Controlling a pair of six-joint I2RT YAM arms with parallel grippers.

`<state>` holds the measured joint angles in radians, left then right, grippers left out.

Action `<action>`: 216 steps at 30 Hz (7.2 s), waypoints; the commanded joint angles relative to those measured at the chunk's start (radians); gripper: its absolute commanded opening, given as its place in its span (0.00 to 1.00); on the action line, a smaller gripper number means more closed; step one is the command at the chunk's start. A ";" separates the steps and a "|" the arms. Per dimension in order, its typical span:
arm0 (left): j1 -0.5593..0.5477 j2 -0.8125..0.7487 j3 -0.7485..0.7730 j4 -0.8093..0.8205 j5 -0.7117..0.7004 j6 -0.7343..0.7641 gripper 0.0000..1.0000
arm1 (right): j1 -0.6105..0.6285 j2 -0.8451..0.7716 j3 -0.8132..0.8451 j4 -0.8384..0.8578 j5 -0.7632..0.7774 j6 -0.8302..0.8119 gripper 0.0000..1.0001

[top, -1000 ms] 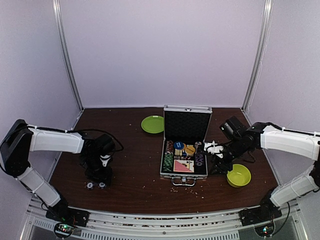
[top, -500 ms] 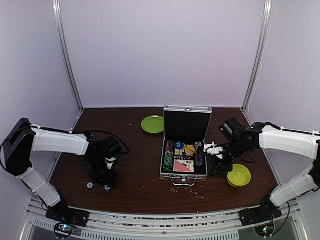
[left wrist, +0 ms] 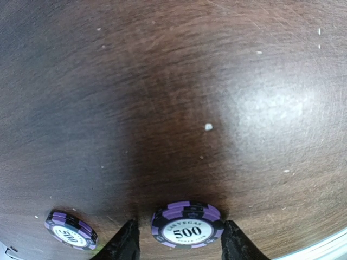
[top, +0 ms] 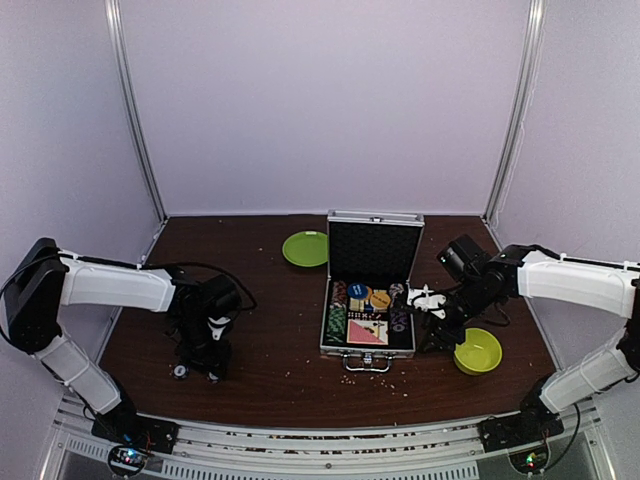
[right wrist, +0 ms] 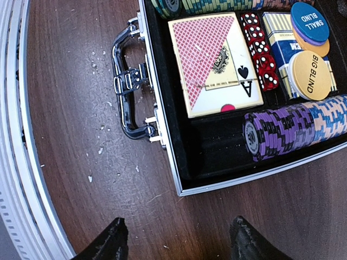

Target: Pack up texas hold em set

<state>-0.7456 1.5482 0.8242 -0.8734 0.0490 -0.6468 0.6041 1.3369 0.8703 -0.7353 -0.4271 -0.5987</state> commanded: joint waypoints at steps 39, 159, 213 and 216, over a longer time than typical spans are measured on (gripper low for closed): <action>-0.419 0.574 1.020 0.237 -0.069 0.208 0.35 | -0.308 -0.150 0.009 0.076 -0.046 0.139 0.65; 0.039 -0.291 -0.094 -0.101 -0.150 -0.275 0.72 | -0.025 0.120 0.236 -0.090 0.062 0.113 0.72; -0.454 0.508 0.717 -0.037 -0.027 0.078 0.45 | -0.119 0.015 0.079 0.005 -0.058 0.059 0.74; -0.454 0.515 0.720 -0.032 -0.027 0.102 0.53 | -0.119 0.019 0.081 0.004 -0.059 0.057 0.74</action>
<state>-1.2091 2.0499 1.5143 -0.8803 0.0391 -0.6029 0.4911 1.3479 0.9527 -0.7361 -0.4774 -0.5392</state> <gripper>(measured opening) 0.487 0.740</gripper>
